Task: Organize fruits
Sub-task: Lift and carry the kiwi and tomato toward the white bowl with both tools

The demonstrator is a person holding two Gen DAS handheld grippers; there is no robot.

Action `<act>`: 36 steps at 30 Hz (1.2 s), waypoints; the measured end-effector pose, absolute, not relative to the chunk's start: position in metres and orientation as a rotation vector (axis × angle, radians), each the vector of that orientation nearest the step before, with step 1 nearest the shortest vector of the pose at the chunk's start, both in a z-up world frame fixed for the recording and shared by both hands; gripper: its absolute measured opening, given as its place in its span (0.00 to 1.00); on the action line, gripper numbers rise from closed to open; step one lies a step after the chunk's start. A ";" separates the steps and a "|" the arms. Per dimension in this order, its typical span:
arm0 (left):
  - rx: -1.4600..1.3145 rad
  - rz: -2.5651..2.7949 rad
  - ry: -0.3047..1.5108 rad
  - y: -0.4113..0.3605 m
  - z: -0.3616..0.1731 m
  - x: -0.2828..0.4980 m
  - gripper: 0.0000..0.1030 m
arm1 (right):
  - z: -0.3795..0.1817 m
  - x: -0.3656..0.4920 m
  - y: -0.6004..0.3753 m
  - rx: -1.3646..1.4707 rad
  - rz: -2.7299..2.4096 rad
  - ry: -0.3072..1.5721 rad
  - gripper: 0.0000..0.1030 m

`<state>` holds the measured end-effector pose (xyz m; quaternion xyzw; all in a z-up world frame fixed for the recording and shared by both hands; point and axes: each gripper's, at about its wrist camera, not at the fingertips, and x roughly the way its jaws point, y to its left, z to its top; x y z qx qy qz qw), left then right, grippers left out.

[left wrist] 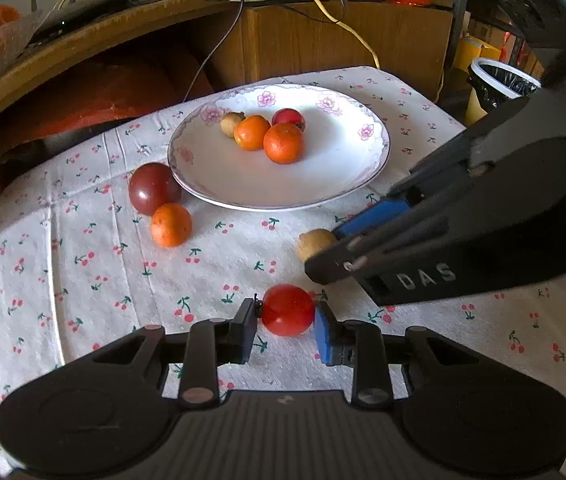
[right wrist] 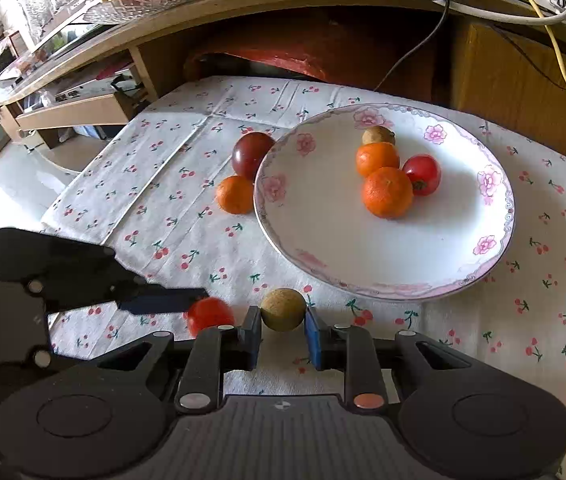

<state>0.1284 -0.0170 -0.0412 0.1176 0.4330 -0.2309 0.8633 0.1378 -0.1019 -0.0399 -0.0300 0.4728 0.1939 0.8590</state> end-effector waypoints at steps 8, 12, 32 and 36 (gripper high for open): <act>0.239 -0.461 0.870 -0.019 -0.031 0.133 0.37 | -0.025 0.133 -0.110 -0.052 0.393 0.947 0.19; 0.229 -0.452 0.852 -0.020 -0.024 0.137 0.37 | -0.020 0.131 -0.111 -0.051 0.395 0.929 0.19; 0.220 -0.433 0.804 -0.032 -0.014 0.156 0.37 | -0.006 0.138 -0.123 -0.072 0.319 0.854 0.18; 0.230 -0.426 0.800 -0.038 -0.017 0.163 0.37 | -0.008 0.142 -0.129 -0.070 0.297 0.853 0.18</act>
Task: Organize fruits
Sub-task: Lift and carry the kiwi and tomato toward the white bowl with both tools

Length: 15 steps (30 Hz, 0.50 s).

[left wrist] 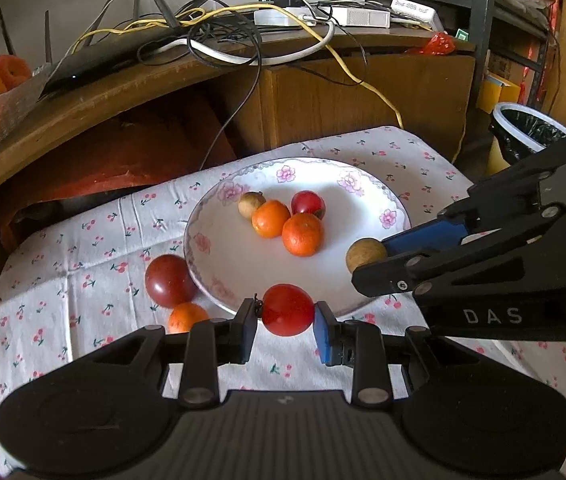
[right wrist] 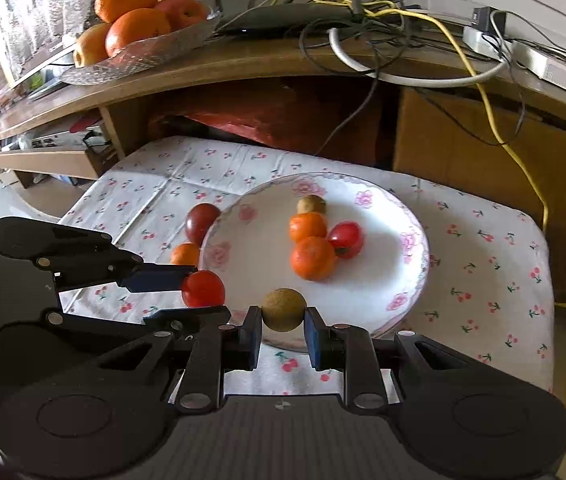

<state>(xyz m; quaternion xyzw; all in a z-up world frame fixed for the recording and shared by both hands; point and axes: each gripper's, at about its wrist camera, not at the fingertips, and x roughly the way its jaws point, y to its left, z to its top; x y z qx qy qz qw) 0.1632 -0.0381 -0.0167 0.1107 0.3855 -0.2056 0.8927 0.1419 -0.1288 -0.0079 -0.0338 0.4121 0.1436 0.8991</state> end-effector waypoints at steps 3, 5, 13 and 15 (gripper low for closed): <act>0.227 -0.418 0.800 -0.040 -0.019 0.169 0.37 | -0.011 0.145 -0.134 -0.070 0.281 0.859 0.18; 0.222 -0.414 0.800 -0.040 -0.020 0.171 0.37 | -0.012 0.145 -0.135 -0.075 0.274 0.861 0.18; 0.225 -0.403 0.797 -0.041 -0.025 0.177 0.37 | -0.018 0.151 -0.136 -0.069 0.265 0.874 0.19; 0.228 -0.401 0.793 -0.041 -0.026 0.178 0.37 | -0.020 0.153 -0.136 -0.067 0.263 0.876 0.19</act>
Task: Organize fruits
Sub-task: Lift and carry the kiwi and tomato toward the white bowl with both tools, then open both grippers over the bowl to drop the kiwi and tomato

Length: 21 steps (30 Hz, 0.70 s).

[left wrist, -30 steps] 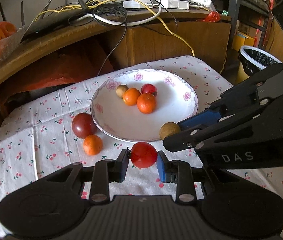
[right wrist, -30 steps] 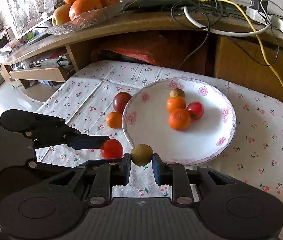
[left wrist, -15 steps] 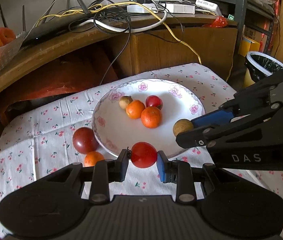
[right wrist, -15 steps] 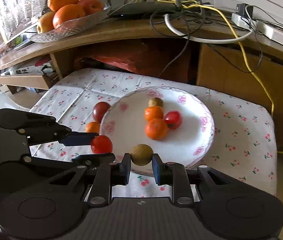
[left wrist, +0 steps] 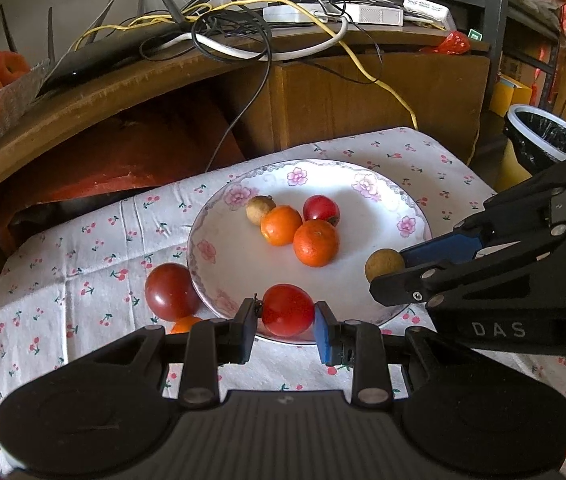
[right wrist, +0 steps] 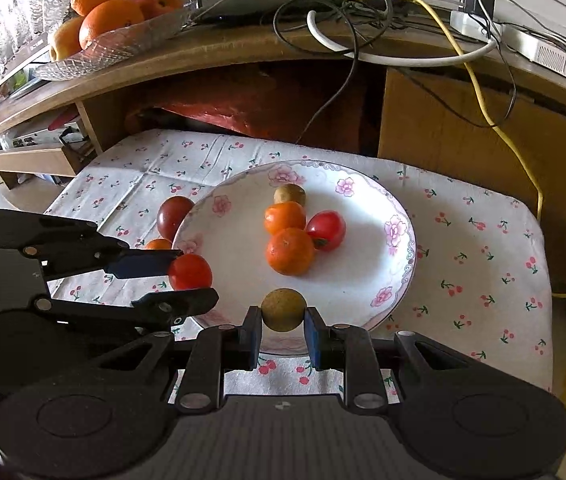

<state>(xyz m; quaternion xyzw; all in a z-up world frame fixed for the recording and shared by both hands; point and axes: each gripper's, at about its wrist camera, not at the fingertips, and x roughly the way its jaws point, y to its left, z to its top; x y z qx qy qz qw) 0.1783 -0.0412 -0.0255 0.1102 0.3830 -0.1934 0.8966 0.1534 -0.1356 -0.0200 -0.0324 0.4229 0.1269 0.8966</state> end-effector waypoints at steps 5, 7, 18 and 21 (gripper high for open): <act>0.222 -0.396 0.790 -0.041 -0.028 0.182 0.37 | -0.023 0.159 -0.137 -0.057 0.256 0.877 0.19; 0.225 -0.397 0.790 -0.042 -0.029 0.183 0.37 | -0.024 0.161 -0.138 -0.056 0.256 0.878 0.19; 0.234 -0.389 0.790 -0.044 -0.030 0.183 0.38 | -0.026 0.162 -0.140 -0.049 0.251 0.876 0.22; 0.232 -0.385 0.791 -0.044 -0.029 0.183 0.38 | -0.026 0.162 -0.140 -0.047 0.250 0.873 0.22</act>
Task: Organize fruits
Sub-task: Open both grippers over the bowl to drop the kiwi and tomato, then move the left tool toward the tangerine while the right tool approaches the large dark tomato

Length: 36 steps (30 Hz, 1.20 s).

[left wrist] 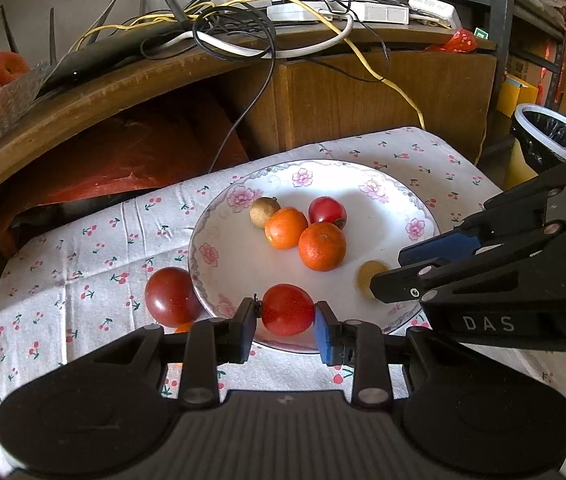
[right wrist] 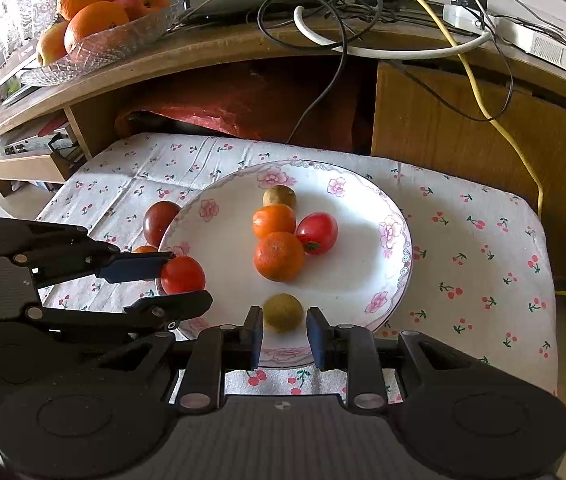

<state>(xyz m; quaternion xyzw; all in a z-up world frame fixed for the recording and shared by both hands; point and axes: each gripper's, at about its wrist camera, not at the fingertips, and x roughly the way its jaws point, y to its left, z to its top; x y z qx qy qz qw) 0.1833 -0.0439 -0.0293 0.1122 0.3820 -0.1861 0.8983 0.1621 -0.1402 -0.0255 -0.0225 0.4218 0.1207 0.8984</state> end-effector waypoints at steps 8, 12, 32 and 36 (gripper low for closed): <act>0.222 -0.380 0.794 -0.043 -0.029 0.185 0.41 | -0.025 0.162 -0.142 -0.041 0.241 0.870 0.23; 0.224 -0.370 0.788 -0.042 -0.028 0.185 0.44 | -0.024 0.161 -0.143 -0.038 0.239 0.868 0.23; 0.233 -0.390 0.767 -0.020 -0.016 0.165 0.47 | -0.016 0.153 -0.129 -0.050 0.285 0.849 0.26; 0.239 -0.391 0.769 -0.008 -0.015 0.158 0.47 | -0.014 0.150 -0.119 -0.050 0.316 0.849 0.26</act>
